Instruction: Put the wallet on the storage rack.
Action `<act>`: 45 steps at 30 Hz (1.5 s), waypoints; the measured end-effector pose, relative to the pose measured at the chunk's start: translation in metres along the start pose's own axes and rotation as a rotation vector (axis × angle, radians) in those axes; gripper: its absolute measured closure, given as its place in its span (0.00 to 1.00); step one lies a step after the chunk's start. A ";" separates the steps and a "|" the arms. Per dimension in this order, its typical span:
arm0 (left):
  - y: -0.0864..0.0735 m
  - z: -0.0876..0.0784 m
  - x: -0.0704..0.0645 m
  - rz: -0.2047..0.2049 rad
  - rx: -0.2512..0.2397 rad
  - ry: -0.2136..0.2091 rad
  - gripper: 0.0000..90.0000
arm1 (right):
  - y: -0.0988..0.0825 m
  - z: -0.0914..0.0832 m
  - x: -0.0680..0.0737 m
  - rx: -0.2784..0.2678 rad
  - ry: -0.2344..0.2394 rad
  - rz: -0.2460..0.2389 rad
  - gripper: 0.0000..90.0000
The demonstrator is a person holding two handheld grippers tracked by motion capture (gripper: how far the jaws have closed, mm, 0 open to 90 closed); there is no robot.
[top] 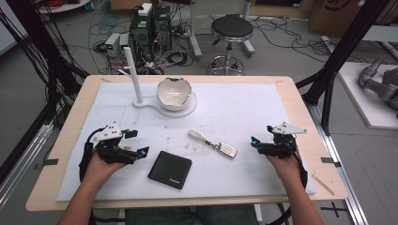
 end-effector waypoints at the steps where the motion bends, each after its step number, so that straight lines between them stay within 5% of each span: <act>1: -0.001 0.004 -0.003 0.000 0.010 -0.005 0.17 | 0.000 0.000 0.000 0.002 -0.001 -0.001 0.22; 17: -0.014 0.033 -0.030 0.018 0.128 -0.093 0.17 | 0.000 0.002 0.002 0.006 0.003 -0.018 0.22; 22: -0.021 0.041 -0.038 0.030 0.200 -0.122 0.17 | -0.001 0.003 0.003 0.014 0.008 -0.022 0.22; 31: -0.031 0.047 -0.045 0.000 0.286 -0.146 0.17 | -0.001 0.003 0.003 0.018 0.003 -0.029 0.22; 38: -0.031 0.046 -0.049 -0.026 0.306 -0.132 0.18 | -0.001 0.004 0.003 0.019 0.002 -0.034 0.22; 45: -0.031 0.042 -0.055 -0.027 0.317 -0.154 0.33 | -0.001 0.004 0.001 0.015 0.001 -0.039 0.22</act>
Point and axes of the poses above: each handheld gripper's, and its own axes: z roughly forward along the jaws, y roughly out of its top, x roughly to its left, the point moved 7 cm from there along z, roughly forward along the jaws, and after that the axes turned 6 degrees about z, right-handed, at the moved point
